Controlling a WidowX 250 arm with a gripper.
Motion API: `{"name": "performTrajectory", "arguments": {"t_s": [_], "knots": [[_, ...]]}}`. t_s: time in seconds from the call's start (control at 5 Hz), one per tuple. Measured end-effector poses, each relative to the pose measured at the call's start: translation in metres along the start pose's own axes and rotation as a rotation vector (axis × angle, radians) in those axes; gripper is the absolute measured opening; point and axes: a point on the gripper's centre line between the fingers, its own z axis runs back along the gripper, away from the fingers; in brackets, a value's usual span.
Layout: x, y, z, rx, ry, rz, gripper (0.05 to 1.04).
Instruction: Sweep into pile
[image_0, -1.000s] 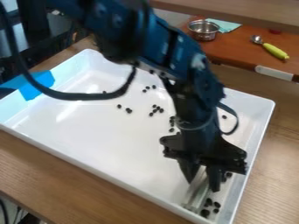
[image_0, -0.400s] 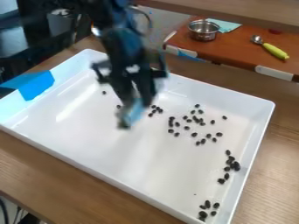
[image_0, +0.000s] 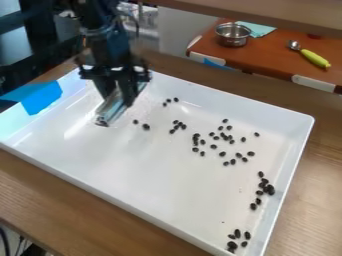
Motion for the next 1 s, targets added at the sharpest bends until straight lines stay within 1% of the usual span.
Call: {"name": "performTrajectory", "arguments": {"t_s": [0.2,0.4,0.6,0.8,1.0], "knots": [[0.013,0.017,-0.011,0.047,-0.038,-0.012,0.375],[0.023,0.027,-0.013,0.064,-0.079,-0.025,0.375],[0.027,0.038,-0.021,0.102,-0.079,-0.025,0.375],[0.036,0.047,-0.020,0.154,-0.079,-0.027,0.375],[0.035,0.057,-0.027,0.208,-0.031,-0.022,0.375]]}}
